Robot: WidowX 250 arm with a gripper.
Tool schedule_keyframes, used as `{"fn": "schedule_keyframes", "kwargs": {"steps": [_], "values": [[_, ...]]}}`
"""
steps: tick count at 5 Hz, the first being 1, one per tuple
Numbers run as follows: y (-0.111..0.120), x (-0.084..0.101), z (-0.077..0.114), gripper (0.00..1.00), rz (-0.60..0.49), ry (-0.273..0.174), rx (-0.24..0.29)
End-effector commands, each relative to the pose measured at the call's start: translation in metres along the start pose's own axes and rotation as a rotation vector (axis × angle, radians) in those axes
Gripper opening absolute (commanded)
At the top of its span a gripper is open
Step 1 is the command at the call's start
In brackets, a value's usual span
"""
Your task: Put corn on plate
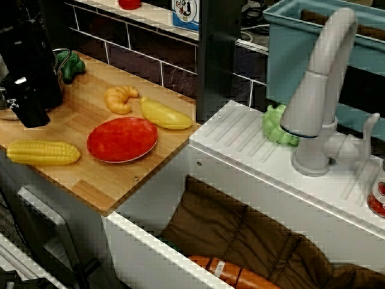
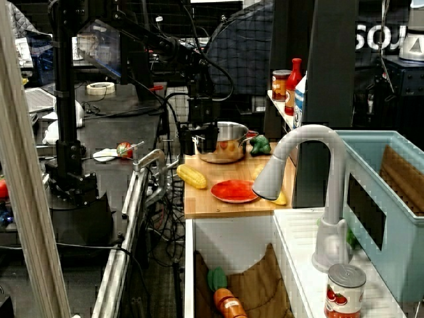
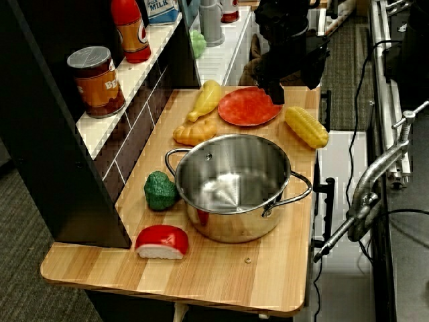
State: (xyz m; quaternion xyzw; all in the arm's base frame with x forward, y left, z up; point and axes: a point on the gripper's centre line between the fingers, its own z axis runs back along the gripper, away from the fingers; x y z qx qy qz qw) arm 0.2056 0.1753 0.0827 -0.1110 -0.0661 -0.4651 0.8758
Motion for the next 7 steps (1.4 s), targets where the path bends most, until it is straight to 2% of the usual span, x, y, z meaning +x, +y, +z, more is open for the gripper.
{"fn": "schedule_keyframes", "kwargs": {"steps": [1, 2, 3, 5, 6, 7], "values": [[0.0, 0.0, 0.0, 1.0, 0.0, 0.0, 0.0], [0.006, -0.002, -0.019, 1.0, -0.002, 0.02, 0.051], [0.013, 0.0, -0.024, 1.0, 0.015, 0.024, 0.066], [0.01, 0.005, -0.021, 1.0, 0.022, 0.019, 0.047], [0.004, 0.012, -0.004, 1.0, 0.047, 0.031, -0.009], [-0.002, 0.01, 0.011, 1.0, 0.036, 0.005, -0.03]]}}
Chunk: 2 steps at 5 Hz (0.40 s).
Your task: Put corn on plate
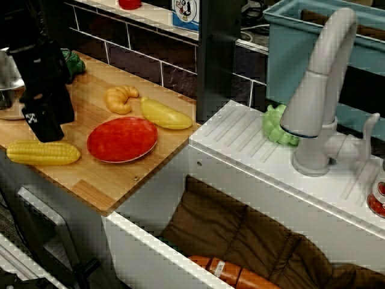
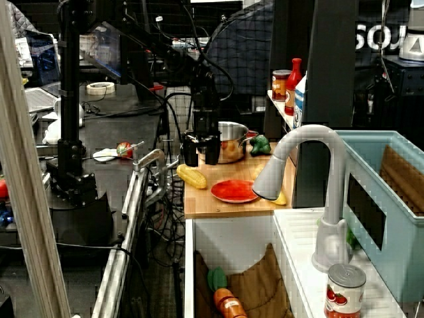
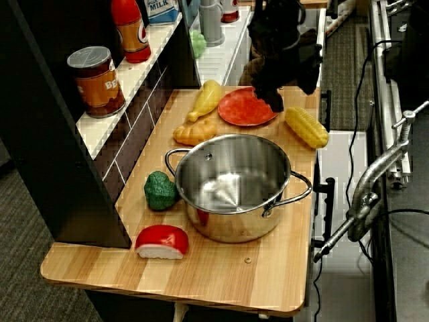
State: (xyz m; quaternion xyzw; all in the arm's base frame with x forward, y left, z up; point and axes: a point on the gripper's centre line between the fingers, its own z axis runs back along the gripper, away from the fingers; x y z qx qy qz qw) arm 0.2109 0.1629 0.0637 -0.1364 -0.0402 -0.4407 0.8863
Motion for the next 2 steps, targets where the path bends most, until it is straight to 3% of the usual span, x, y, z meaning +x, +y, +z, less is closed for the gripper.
{"fn": "schedule_keyframes", "kwargs": {"steps": [1, 2], "values": [[-0.0065, -0.0088, 0.0289, 1.0, -0.038, -0.004, 0.038], [-0.0076, -0.0171, 0.0238, 1.0, -0.055, 0.008, 0.047]]}}
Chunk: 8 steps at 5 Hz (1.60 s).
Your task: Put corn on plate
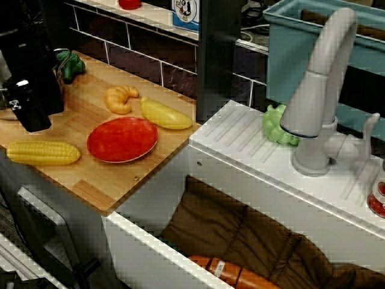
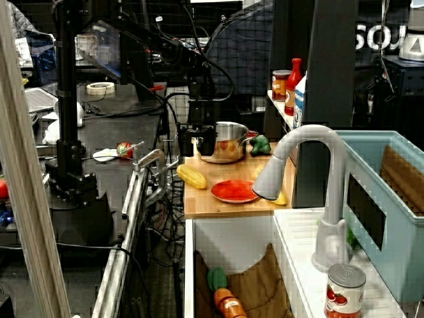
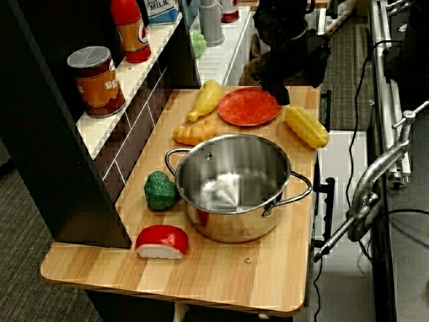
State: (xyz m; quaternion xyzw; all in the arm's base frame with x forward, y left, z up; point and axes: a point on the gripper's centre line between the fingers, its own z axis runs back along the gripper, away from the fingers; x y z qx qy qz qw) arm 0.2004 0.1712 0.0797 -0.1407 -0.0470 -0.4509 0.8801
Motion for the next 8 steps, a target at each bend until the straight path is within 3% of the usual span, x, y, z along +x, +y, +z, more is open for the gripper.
{"fn": "schedule_keyframes", "kwargs": {"steps": [1, 2, 3, 7, 8], "values": [[-0.002, -0.019, -0.004, 1.0, -0.054, 0.017, 0.094], [-0.002, -0.021, -0.014, 1.0, -0.058, 0.04, 0.114], [-0.001, -0.021, -0.014, 1.0, -0.054, 0.029, 0.118], [0.018, -0.05, -0.052, 1.0, 0.062, -0.031, 0.279], [0.021, -0.052, -0.053, 0.0, 0.066, -0.023, 0.224]]}}
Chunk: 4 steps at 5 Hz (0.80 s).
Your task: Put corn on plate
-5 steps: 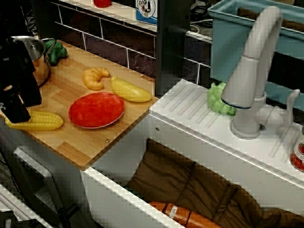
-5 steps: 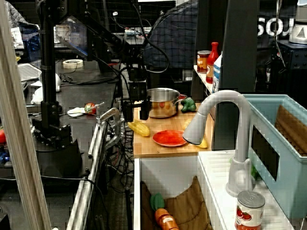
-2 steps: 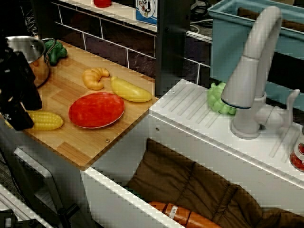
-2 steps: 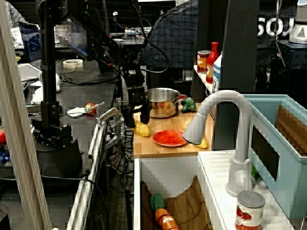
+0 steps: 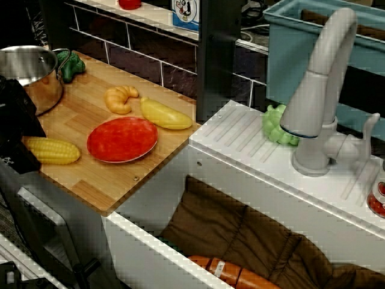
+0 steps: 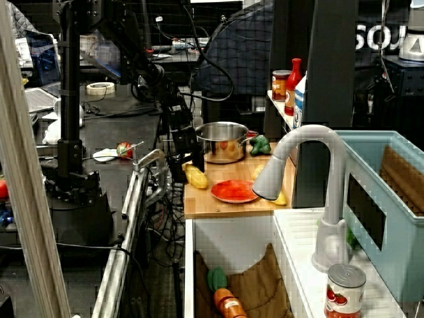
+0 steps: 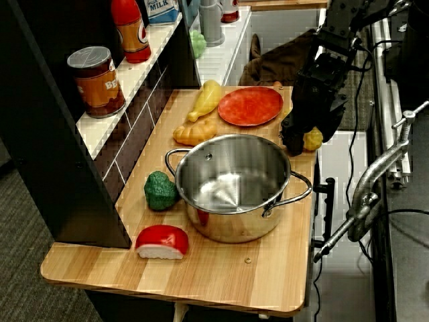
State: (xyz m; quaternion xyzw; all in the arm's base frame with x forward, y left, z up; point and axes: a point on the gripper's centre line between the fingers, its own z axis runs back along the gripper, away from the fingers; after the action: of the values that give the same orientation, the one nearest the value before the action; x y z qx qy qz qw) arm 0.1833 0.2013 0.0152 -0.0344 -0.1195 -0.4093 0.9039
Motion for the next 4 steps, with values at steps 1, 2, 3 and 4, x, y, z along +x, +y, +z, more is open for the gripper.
{"fn": "schedule_keyframes", "kwargs": {"steps": [1, 2, 3, 4], "values": [[0.005, -0.002, 0.002, 0.0, 0.024, 0.033, -0.052], [0.009, 0.006, 0.007, 0.0, 0.073, 0.046, -0.1], [0.01, 0.029, 0.037, 0.0, 0.114, 0.041, -0.244], [0.002, 0.054, 0.083, 0.0, 0.078, 0.019, -0.35]]}}
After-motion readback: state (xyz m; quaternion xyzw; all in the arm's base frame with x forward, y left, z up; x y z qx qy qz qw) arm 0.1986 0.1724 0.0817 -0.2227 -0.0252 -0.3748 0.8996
